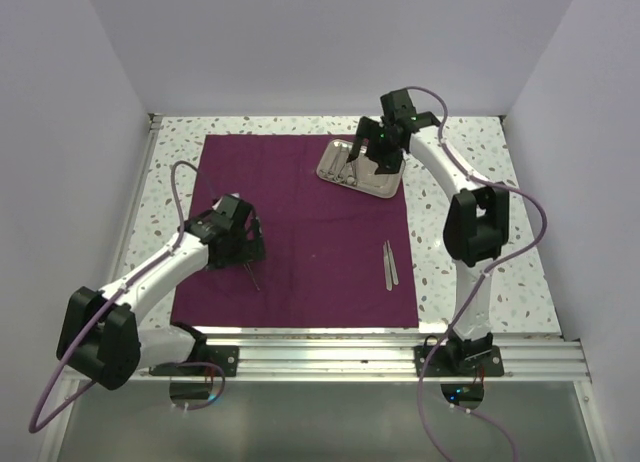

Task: Open and lay out the surgical kit
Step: Place the medical item in the surgical kit, then pick up the medical item from the container.

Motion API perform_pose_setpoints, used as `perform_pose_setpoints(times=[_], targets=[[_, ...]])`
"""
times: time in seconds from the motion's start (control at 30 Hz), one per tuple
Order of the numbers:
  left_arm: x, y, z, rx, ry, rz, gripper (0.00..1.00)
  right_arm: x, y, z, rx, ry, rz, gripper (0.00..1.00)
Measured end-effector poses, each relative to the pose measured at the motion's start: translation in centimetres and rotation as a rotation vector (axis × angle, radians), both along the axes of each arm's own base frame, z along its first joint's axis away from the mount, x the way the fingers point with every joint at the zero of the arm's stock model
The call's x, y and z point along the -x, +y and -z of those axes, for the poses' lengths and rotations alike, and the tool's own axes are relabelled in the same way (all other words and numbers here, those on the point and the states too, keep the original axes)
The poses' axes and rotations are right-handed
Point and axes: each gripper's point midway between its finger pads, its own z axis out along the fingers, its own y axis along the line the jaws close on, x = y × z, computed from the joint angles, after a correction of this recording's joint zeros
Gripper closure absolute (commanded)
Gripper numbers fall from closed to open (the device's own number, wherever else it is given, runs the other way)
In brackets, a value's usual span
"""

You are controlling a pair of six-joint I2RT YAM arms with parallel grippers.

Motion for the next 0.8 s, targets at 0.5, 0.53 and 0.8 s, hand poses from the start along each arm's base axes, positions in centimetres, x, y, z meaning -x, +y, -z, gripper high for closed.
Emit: perform_pose_setpoints(times=[0.5,0.53,0.8], targets=[[1.1,-1.5,-7.8,0.151,-0.165,0.106,0.01,-10.4,-1.3,5.5,0.232,-0.108,0.111,0.62],[1.3,-1.4,-8.0,0.151,-0.167,0.111,0.01,-10.5,-1.3,5.8,0.241,-0.110,0.111,0.62],[2.1,-1.0,-8.6,0.162,-0.180,0.100,0.01,-11.7,-0.3,8.9,0.321,-0.140,0.071,0.62]])
